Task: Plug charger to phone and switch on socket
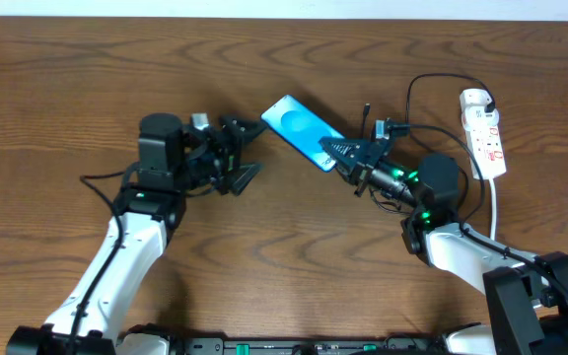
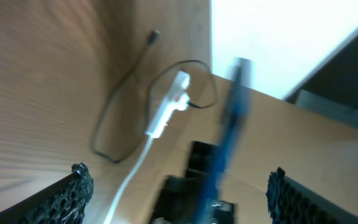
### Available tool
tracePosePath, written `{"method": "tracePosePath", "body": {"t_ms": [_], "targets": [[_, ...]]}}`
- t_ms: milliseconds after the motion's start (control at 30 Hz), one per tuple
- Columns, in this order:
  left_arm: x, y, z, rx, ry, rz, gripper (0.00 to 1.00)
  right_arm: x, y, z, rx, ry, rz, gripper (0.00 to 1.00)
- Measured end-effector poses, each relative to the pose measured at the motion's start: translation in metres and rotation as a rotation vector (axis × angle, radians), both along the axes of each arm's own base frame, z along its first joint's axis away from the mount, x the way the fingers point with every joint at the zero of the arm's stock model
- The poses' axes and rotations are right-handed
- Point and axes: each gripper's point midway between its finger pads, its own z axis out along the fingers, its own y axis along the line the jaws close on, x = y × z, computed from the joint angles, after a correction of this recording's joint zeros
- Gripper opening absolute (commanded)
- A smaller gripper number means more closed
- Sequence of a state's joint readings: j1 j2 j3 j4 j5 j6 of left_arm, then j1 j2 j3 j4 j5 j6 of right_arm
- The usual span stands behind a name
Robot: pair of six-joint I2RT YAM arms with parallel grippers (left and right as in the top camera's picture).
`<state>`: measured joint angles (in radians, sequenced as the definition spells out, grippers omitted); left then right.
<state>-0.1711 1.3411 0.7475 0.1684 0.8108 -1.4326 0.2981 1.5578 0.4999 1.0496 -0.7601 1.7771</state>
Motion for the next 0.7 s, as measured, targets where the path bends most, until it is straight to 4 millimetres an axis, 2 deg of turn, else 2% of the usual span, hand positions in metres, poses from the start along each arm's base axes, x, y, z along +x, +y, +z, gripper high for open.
{"method": "tracePosePath", "body": {"t_ms": [233,467,500,600,700], "targets": [[-0.005,-0.024,0.008,-0.05,0.013,-0.031,0.89,-0.008,0.014,-0.007,-0.005,0.045,0.028,0.01],[-0.01,-0.036,0.007,-0.049,0.028,-0.04,0.73,-0.019,0.028,-0.007,0.009,0.076,0.07,0.01],[-0.01,-0.036,0.006,-0.049,0.029,-0.039,0.73,-0.021,0.03,-0.007,0.011,0.078,0.076,0.01],[-0.009,-0.035,0.006,-0.043,0.027,-0.026,0.63,-0.027,0.037,-0.007,0.011,0.082,0.099,0.01],[-0.007,-0.034,0.005,-0.039,0.026,-0.013,0.57,-0.031,0.042,-0.007,0.012,0.085,0.114,0.01]]}}
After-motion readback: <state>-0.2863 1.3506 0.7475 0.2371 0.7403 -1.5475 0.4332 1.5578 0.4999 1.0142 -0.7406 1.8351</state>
